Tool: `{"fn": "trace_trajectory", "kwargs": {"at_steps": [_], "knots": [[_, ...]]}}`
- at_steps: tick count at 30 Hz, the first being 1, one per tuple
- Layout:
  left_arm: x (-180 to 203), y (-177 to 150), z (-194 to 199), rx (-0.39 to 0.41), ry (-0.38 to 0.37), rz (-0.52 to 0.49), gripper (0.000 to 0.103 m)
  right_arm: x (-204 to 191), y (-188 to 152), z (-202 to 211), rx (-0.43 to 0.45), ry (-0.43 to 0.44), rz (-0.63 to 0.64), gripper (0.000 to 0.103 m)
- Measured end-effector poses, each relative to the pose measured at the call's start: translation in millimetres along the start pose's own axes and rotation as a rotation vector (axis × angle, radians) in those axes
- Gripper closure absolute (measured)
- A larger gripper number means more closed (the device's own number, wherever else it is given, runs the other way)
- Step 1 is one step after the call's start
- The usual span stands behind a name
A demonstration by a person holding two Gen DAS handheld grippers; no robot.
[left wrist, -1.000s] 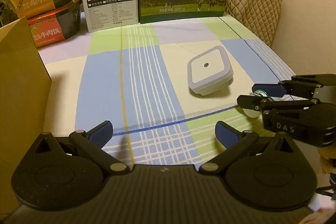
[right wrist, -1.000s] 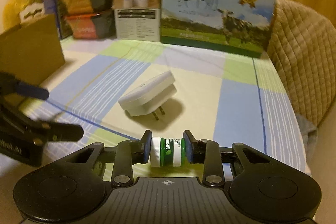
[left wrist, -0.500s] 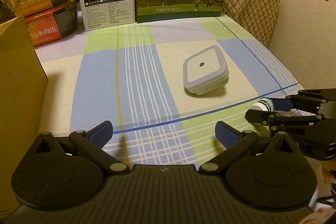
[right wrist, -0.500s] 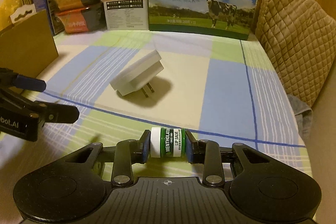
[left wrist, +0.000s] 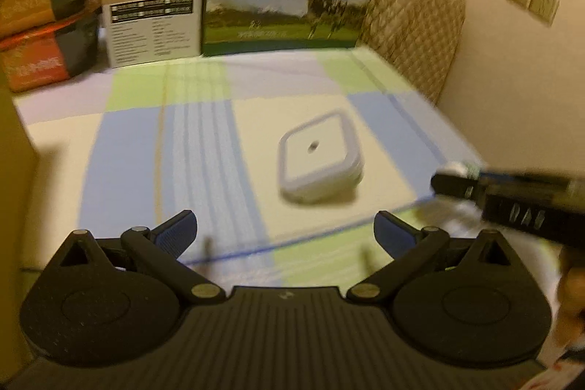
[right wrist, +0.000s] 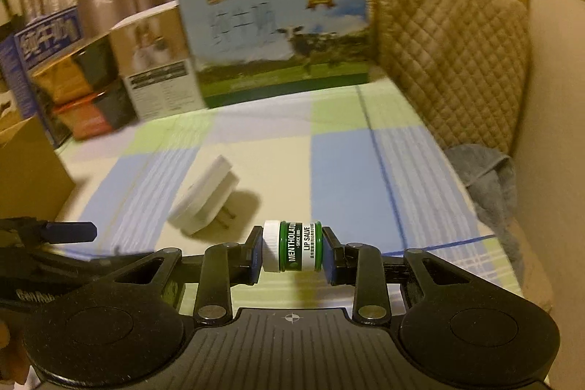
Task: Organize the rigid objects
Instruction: 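Grasp the white square night-light with the left tool while the right tool holds the lip balm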
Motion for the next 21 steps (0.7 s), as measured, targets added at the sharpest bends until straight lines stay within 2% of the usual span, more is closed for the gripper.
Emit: {"fn": "trace_trajectory", "kwargs": {"at_steps": [1,7,12,14,17,21], "knots": [[1.7,3.8,-3.6,0.004,-0.015,0.021,0.010,3.5,1.5,-0.6,0.003,-0.012,-0.001,0.074],[8.6,22.5,-32.2,0.023,-0.089,0.109,0.020,22.1,5.6,-2.9,0.006,-0.034,-0.041,0.074],[6.4,25.2,-51.3,0.003,-0.099,0.133,0.022,25.3,5.7,-5.4,0.005,-0.031,-0.046,0.074],[6.0,23.6,-56.1,-0.011,-0.120,0.152,0.027,25.5,6.0,-7.7,0.004,-0.028,-0.043,0.074],[6.5,22.8,-58.8,-0.013,-0.138,0.171,0.040,25.5,6.3,-10.0,0.003,-0.024,-0.041,0.074],[7.8,22.1,-57.5,-0.020,-0.135,0.167,0.042,23.4,4.4,-12.0,-0.002,-0.023,-0.035,0.074]]}}
Point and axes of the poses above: each gripper's, at about its wrist camera, not at the fingertips, and z roughly against the way its jaws point, x to its right, y to its top, the point moved 10 cm from there along -z, roughly the way its jaws point, and after that the axes turned 2 degrees about z, right-handed, at the moved point
